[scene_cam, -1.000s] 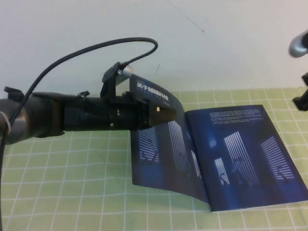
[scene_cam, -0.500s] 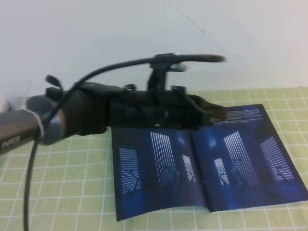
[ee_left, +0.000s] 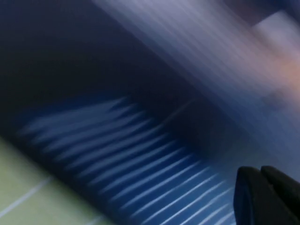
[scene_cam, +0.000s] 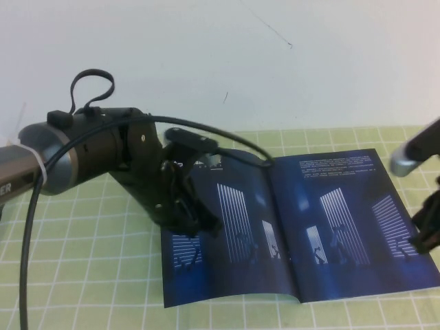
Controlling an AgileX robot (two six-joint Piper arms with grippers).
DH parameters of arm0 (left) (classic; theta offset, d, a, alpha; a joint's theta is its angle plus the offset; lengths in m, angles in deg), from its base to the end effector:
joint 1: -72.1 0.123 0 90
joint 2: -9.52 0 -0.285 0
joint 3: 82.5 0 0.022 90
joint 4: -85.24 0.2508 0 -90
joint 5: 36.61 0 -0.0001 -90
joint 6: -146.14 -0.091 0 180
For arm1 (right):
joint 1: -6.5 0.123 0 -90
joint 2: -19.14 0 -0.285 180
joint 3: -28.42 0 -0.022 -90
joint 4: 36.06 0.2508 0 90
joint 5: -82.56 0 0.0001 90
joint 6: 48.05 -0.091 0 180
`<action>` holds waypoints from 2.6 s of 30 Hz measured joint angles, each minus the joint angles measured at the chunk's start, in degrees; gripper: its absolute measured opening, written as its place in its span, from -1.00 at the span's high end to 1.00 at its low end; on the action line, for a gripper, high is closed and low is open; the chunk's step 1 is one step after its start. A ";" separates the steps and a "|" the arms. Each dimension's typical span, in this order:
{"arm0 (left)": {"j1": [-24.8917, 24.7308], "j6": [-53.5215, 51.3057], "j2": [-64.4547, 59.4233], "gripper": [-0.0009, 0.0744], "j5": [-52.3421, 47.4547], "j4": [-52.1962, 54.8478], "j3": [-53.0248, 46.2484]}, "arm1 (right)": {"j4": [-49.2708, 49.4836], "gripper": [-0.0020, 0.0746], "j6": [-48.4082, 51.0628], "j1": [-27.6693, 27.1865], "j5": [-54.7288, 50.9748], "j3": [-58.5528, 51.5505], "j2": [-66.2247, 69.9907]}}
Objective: Close book
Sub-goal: 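Close the open booklet and leave it lying on the table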
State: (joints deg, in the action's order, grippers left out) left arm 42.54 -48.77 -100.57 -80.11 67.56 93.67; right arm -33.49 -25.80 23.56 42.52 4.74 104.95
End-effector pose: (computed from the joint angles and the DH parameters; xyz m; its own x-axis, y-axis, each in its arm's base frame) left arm 0.3143 -0.2001 0.2277 -0.7761 0.4773 -0.4122 0.5822 0.7934 -0.1775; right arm 0.2564 0.0814 0.2659 -0.6662 -0.5669 -0.4847 -0.5737 0.8047 -0.1526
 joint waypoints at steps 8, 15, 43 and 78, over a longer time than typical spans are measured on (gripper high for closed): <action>0.05 23.94 0.00 0.98 -4.00 28.35 0.09 | 0.84 0.95 2.32 0.00 10.82 0.10 18.54; 0.14 27.02 -1.47 0.98 -5.87 33.15 0.21 | 0.84 0.95 2.55 0.00 12.40 0.49 27.19; -0.06 -6.14 1.89 0.98 11.59 -20.29 0.21 | 1.36 0.95 1.52 -0.11 10.94 0.92 24.01; -5.75 7.39 11.27 0.98 6.86 13.68 0.21 | -23.91 0.95 -19.41 -0.11 -19.67 13.05 -38.68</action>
State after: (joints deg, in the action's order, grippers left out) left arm 36.79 -41.38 -89.29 -73.25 81.24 93.88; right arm -57.40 -45.22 23.45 22.85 17.80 66.27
